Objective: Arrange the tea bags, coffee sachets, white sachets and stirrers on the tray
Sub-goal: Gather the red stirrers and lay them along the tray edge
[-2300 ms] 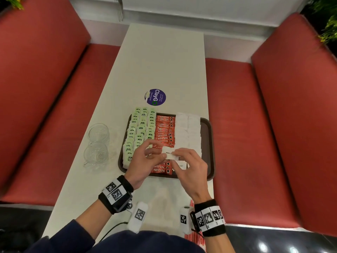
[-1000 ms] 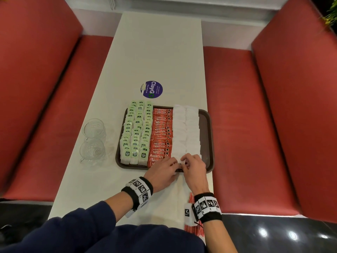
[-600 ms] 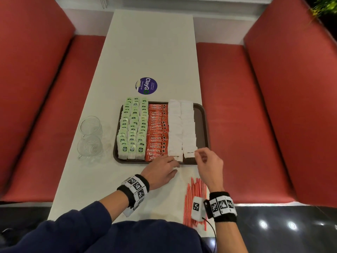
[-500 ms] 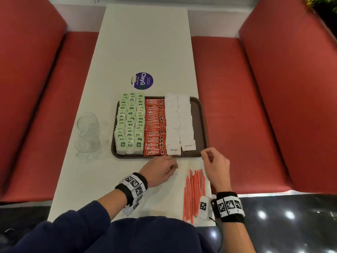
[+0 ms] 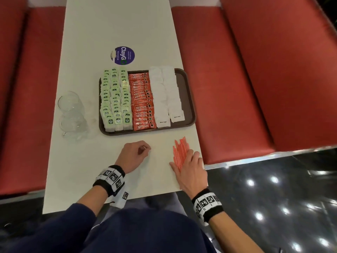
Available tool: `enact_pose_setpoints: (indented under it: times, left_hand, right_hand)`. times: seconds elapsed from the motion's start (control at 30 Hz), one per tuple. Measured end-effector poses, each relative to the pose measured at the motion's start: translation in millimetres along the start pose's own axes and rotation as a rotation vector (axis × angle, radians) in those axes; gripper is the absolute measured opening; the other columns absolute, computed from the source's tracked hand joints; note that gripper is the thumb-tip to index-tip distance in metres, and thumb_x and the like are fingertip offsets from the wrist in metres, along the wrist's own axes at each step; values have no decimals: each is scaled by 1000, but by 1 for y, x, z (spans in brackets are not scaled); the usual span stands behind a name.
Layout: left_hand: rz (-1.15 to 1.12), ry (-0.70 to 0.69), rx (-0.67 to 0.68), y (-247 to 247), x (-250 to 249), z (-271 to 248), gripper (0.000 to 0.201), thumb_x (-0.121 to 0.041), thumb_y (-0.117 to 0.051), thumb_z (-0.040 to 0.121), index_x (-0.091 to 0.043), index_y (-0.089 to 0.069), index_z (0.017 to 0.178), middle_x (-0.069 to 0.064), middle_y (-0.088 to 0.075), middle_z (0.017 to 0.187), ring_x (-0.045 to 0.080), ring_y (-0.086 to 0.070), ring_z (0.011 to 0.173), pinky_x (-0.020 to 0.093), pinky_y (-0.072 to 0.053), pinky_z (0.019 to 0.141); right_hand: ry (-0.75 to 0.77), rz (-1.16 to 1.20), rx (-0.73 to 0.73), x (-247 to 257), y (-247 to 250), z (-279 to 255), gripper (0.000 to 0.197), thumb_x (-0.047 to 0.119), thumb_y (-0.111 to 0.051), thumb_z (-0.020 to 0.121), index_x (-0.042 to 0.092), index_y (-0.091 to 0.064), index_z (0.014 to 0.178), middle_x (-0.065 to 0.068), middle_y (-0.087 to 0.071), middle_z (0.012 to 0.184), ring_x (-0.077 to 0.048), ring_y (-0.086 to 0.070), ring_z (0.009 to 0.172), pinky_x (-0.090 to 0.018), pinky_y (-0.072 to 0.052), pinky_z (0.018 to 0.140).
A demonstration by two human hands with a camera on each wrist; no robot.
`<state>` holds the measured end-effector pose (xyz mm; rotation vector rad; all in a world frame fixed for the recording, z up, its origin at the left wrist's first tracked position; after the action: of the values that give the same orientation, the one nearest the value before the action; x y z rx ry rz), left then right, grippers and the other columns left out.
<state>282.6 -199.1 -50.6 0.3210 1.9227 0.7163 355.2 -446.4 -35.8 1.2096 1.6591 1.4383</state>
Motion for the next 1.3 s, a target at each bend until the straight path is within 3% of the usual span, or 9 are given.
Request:
enact_pose_setpoints:
  times: [0.13,0.27,0.53,0.67,0.77,0.87,0.97,1.1,1.3]
  left_hand:
    - [-57,36,-65,17,15,-19,11,-14,-75,98,-24,-79,98,-11,-77,75,2,-72,71,17,-54,75]
    - [-101,81,-89,29,27,-34,14,-9,-74,98,-23,-79,98,-5,-79,77,7,-73,68,10,-52,69]
    - [-136,97,-129,51,27,-44,13,-10,-73,100,-22,-79,99,-4,-79,77,8,-73,65,10,-52,69]
    - [-169,91,-139,57,22,-43,16,-10,-72,101,-24,-79,99,-6,-79,76,11,-74,67,16,-57,71]
    - [-233,89,-116,57,13,-42,8,-17,-73,102,-23,-79,101,-4,-79,78,13,-76,70,33,-64,76]
    - [-374,94,-65,53,-5,-40,19,-40,-70,104,-22,-76,110,-1,-81,91,16,-78,83,45,-65,88]
    - [-588,90,58,42,-32,-35,45,-58,-58,103,-27,-64,135,0,-78,120,16,-76,111,45,-59,105]
    - [-1015,101,116,35,-66,-24,42,-45,-48,113,-34,-50,153,-7,-67,148,12,-63,137,38,-51,113]
    - [-1210,160,-101,49,-48,-13,39,-29,-49,115,-18,-50,152,5,-69,146,18,-67,133,39,-53,110]
  right_hand:
    - [84,-62,-45,27,-6,14,64,65,-44,109,9,-51,138,-12,-53,117,-28,-64,91,-37,-54,46]
    - [167,-54,-108,51,1,31,44,54,-50,111,12,-58,120,-7,-54,99,-23,-63,65,-31,-36,39]
    - [281,-73,-128,80,3,45,33,46,-45,115,15,-56,107,-2,-59,88,-22,-62,65,-32,-34,42]
    - [328,-91,-167,80,7,49,34,46,-49,114,16,-54,99,-1,-59,81,-21,-62,62,-32,-35,42]
    - [339,-92,-209,79,22,47,36,47,-47,115,17,-52,96,0,-57,79,-20,-59,60,-31,-30,42]
    - [353,-32,-232,92,45,44,38,50,-43,116,18,-50,97,2,-56,79,-21,-56,63,-32,-31,45]
    - [404,113,-230,126,68,42,37,45,-33,117,16,-52,105,-2,-62,93,-25,-58,79,-36,-38,62]
    - [449,132,-241,182,85,40,34,29,-27,112,13,-55,123,-6,-58,114,-29,-51,101,-41,-41,83]
    - [394,122,-203,207,72,51,37,30,-51,101,8,-50,131,-16,-51,123,-38,-48,108,-48,-44,90]
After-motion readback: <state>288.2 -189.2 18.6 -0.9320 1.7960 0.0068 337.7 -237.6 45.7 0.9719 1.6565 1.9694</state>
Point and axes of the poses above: each hand's wrist, its own z-axis towards the middle knuckle, its own y-axis out of the back of the hand, x = y × z, the point moved 10 cm from there along z, towards the middle knuckle
